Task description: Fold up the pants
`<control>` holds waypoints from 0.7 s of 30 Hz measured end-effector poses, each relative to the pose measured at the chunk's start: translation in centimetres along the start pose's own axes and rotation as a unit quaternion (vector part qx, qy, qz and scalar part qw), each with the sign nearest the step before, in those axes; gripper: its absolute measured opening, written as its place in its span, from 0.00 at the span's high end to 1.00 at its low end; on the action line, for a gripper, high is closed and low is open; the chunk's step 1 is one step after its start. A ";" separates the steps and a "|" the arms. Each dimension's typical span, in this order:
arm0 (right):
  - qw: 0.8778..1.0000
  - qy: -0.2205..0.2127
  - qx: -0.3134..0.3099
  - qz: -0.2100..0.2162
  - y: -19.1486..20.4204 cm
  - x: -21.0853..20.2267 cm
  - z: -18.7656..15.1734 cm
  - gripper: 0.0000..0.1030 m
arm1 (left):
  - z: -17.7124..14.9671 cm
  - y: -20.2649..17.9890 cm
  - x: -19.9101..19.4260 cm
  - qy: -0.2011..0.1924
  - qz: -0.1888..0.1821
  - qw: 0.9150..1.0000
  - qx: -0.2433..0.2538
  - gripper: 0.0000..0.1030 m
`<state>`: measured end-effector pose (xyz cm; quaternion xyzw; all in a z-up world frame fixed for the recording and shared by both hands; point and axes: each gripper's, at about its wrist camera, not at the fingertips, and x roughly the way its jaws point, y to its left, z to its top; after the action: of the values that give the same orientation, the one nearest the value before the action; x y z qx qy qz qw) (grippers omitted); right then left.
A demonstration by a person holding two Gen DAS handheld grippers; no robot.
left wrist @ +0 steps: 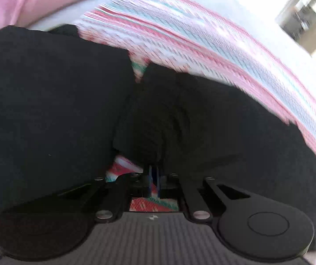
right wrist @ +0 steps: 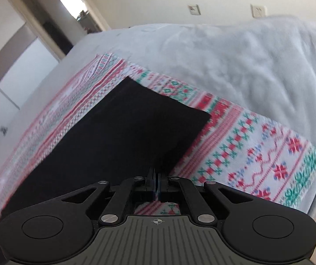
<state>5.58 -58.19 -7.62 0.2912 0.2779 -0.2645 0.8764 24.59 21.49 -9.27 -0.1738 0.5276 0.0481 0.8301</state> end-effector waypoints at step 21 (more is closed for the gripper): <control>0.968 -0.049 -0.243 -0.043 17.9 2.5 1.5 0.85 | 3.1 -13.2 5.9 -0.004 -0.118 0.992 0.033 0.66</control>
<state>19.05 -47.57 -1.69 0.0438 0.3033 -0.2397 0.9212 33.33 9.63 -10.16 -0.2066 0.5011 -0.0666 0.8377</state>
